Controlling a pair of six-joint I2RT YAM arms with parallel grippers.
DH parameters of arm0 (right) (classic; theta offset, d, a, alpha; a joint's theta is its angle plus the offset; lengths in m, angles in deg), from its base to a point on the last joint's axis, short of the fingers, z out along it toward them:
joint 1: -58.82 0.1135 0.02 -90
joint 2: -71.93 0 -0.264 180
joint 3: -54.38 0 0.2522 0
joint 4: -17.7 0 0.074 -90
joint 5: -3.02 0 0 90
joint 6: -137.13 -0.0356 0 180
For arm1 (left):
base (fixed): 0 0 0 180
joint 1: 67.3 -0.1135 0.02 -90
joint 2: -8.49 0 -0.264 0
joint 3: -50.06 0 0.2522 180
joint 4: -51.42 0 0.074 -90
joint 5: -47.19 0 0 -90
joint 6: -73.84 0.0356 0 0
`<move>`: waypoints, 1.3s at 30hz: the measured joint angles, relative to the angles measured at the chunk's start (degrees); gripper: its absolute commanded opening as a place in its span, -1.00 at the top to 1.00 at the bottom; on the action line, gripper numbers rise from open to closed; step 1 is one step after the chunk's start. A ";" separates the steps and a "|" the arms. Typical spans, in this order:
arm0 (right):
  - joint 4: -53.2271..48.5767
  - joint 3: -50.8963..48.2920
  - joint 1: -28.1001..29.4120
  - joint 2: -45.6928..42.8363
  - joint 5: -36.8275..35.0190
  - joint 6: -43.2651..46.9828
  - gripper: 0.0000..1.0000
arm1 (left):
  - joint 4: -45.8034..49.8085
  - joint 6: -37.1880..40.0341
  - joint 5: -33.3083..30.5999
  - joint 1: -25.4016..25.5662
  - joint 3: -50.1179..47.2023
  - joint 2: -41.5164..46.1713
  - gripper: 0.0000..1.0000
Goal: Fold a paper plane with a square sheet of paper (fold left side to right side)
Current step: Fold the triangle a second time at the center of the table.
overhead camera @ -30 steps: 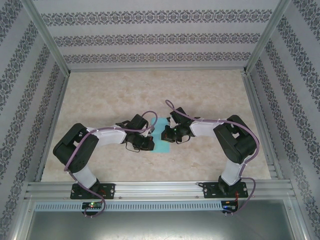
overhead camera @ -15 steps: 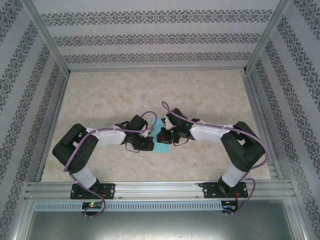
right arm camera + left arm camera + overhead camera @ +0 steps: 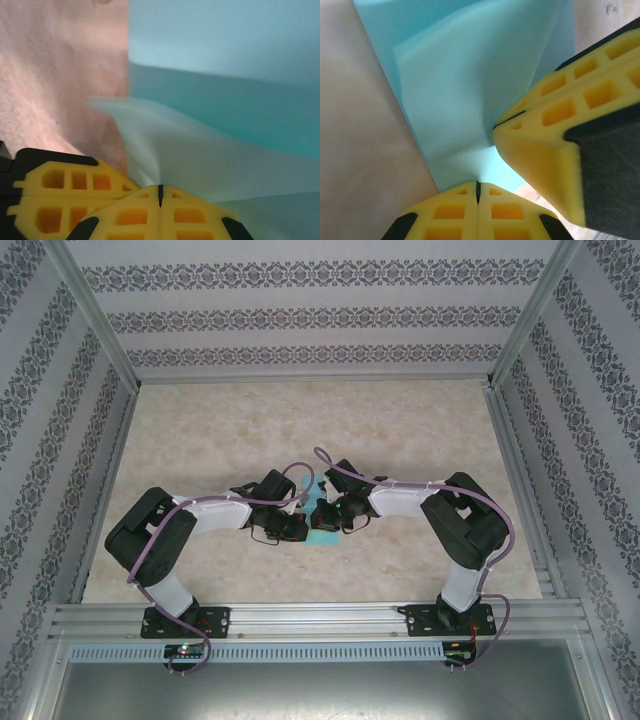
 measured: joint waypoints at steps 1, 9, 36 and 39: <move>-0.20 0.00 0.00 0.20 -0.02 0.11 1.00 | 0.00 0.00 0.00 0.00 0.00 0.00 0.89; -3.02 1.95 -0.02 1.55 -0.33 2.12 1.00 | 0.00 0.00 0.00 0.00 0.00 -0.02 0.89; -13.42 5.79 -9.09 1.68 -3.61 13.35 1.00 | -2.25 0.00 0.04 0.00 -0.39 -0.33 0.90; -14.27 5.99 -10.56 1.68 -3.72 14.38 1.00 | -2.25 0.00 0.04 0.00 -0.39 -0.33 0.90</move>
